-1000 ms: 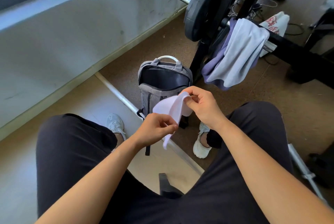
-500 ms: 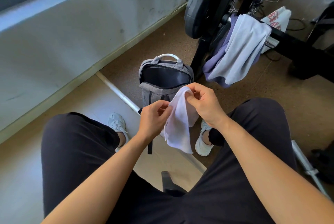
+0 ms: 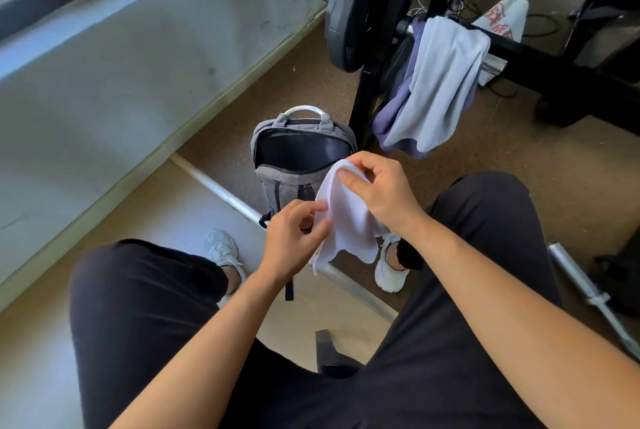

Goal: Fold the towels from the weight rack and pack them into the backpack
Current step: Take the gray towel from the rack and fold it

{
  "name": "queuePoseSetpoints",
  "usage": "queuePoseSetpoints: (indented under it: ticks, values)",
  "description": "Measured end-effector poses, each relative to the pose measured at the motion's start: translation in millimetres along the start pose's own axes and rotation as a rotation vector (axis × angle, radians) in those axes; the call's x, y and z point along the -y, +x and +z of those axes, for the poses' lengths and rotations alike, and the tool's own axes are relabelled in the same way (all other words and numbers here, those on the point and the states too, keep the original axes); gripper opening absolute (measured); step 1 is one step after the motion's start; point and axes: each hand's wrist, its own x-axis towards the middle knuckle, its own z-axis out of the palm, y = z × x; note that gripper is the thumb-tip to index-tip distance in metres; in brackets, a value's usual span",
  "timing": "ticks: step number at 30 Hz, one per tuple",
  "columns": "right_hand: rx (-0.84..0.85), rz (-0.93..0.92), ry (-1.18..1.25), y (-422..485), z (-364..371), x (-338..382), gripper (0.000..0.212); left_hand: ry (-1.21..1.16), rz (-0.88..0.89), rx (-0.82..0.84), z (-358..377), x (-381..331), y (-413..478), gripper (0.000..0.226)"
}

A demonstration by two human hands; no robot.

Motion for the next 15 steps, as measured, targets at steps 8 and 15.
queuePoseSetpoints:
  ticks: [8,15]
  values:
    - [-0.006,-0.02,0.088,1,-5,2,0.004,0.176,0.07,-0.009,9,5,3,0.007]
    - [0.052,0.001,0.176,3,-16,8,0.014,0.332,0.16,0.119,17,31,3,0.02]
